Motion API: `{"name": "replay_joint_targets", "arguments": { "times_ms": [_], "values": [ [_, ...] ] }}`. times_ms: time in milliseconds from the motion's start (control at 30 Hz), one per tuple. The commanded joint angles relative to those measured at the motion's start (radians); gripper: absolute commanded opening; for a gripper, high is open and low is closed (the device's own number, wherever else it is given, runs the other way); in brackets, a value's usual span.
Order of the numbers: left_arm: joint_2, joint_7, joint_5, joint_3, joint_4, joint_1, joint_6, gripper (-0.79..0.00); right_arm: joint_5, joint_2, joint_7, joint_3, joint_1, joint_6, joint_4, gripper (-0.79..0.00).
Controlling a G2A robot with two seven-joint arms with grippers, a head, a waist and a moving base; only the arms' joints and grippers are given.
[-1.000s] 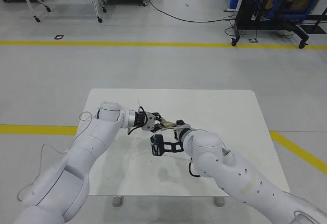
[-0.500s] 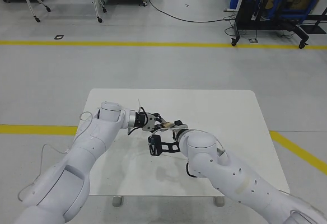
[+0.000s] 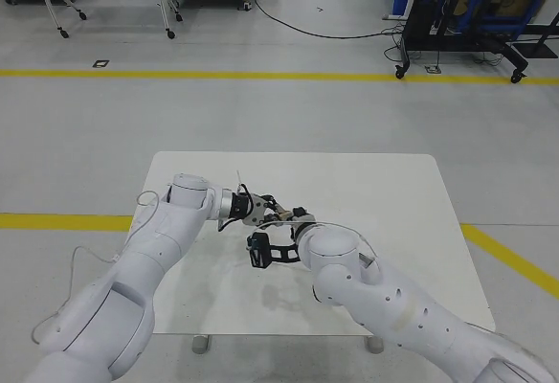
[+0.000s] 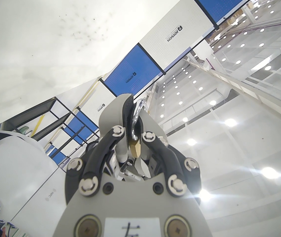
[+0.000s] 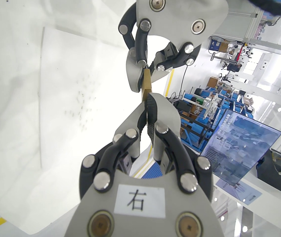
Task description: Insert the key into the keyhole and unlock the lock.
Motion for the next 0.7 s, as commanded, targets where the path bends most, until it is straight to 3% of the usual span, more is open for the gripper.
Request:
{"name": "replay_joint_targets", "arguments": {
  "times_ms": [0, 33, 467, 633, 667],
  "values": [
    [0.000, -0.016, -0.016, -0.008, 0.005, -0.001, 0.003, -0.785, 0.003, -0.001, 0.001, 0.007, -0.002, 0.000, 0.000, -0.028],
    [0.000, -0.025, -0.023, -0.012, 0.007, -0.001, 0.007, -0.785, 0.004, -0.002, 0.003, 0.012, -0.003, 0.002, -0.003, 0.000],
    [0.000, -0.042, -0.031, -0.028, 0.014, -0.003, 0.010, -0.785, 0.049, 0.023, -0.048, 0.155, -0.105, -0.026, -0.187, -0.018],
    [0.002, -0.035, -0.027, -0.038, 0.002, -0.001, -0.054, -0.785, 0.133, 0.041, -0.166, 0.277, -0.175, -0.005, -0.246, -0.043],
    [0.003, -0.031, -0.028, -0.043, -0.003, 0.001, -0.083, -0.785, 0.161, 0.045, -0.214, 0.312, -0.192, 0.005, -0.251, -0.080]
  ]
}}
